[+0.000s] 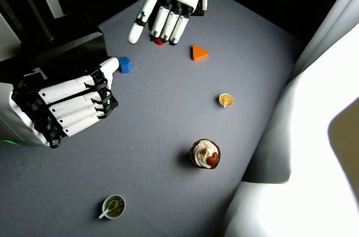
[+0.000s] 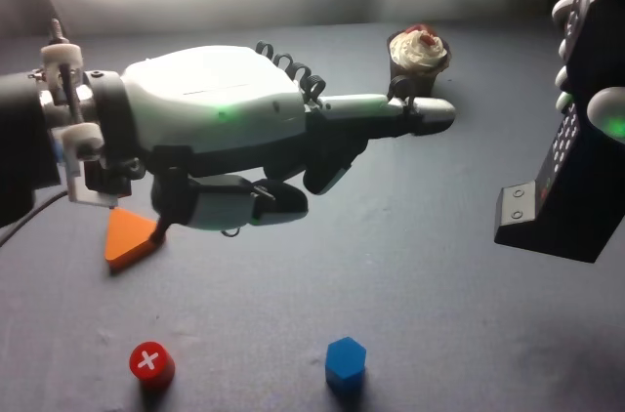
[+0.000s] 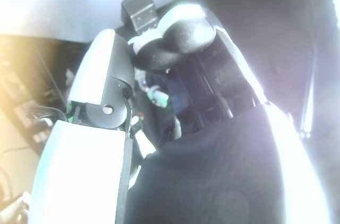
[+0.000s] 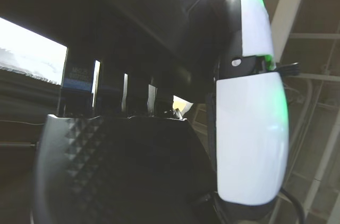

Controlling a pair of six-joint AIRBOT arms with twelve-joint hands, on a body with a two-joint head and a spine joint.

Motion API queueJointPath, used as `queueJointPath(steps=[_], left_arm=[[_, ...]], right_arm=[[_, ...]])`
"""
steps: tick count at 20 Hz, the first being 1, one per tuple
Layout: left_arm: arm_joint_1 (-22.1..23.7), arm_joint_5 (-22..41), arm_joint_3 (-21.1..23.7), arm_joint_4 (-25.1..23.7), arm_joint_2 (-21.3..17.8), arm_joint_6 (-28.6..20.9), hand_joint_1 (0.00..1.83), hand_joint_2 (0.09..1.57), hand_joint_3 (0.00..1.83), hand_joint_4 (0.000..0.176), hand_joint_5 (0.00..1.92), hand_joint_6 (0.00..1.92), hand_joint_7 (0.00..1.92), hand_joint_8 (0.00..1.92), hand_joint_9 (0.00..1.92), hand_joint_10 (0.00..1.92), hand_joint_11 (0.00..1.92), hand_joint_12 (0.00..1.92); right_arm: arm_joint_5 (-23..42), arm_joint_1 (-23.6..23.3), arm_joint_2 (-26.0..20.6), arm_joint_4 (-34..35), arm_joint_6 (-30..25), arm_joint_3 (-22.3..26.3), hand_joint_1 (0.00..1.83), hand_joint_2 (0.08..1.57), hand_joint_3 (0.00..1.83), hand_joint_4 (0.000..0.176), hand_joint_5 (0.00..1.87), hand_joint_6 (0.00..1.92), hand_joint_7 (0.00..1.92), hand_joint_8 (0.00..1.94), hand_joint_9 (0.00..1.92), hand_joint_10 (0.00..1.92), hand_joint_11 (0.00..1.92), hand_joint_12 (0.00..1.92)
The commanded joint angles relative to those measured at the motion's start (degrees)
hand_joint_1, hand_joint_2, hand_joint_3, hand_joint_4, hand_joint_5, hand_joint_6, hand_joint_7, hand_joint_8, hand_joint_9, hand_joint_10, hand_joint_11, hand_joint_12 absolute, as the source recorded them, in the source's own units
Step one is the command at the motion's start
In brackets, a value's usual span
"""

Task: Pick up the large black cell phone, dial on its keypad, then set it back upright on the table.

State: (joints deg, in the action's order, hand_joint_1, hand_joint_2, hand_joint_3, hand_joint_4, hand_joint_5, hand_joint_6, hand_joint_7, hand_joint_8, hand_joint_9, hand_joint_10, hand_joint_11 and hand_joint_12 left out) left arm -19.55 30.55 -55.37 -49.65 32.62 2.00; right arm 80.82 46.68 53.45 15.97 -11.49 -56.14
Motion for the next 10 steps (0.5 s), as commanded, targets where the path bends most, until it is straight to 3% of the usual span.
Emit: queueJointPath(steps=[1, 4, 10], left_arm=[[1.39, 2.37, 0.79, 3.59, 0.09, 1.48, 1.3, 1.31, 0.01, 0.121, 0.0, 0.0, 0.61, 1.66, 0.86, 1.92, 0.86, 1.92], [1.4, 0.02, 2.94, 7.38, 1.13, 5.1, 1.3, 1.31, 0.01, 0.124, 0.0, 0.0, 0.61, 1.66, 0.85, 1.92, 0.81, 1.92], [1.07, 1.25, 3.26, 7.89, 4.48, 5.68, 1.3, 1.3, 0.01, 0.124, 0.0, 0.0, 0.62, 1.66, 0.87, 1.92, 0.87, 1.92]], right_arm=[[8.64, -0.77, -0.21, -0.2, -1.16, -0.41, 1.35, 1.19, 0.0, 0.0, 0.89, 0.92, 0.71, 1.43, 0.8, 1.45, 0.95, 1.23], [8.61, -1.77, 0.69, -1.51, -1.14, -1.8, 1.35, 1.2, 0.0, 0.0, 0.87, 0.96, 0.69, 1.44, 0.8, 1.45, 0.94, 1.21], [8.61, -3.77, 2.3, -3.12, -1.0, -4.85, 1.35, 1.19, 0.0, 0.0, 0.9, 0.95, 0.71, 1.41, 0.79, 1.46, 0.93, 1.22]])
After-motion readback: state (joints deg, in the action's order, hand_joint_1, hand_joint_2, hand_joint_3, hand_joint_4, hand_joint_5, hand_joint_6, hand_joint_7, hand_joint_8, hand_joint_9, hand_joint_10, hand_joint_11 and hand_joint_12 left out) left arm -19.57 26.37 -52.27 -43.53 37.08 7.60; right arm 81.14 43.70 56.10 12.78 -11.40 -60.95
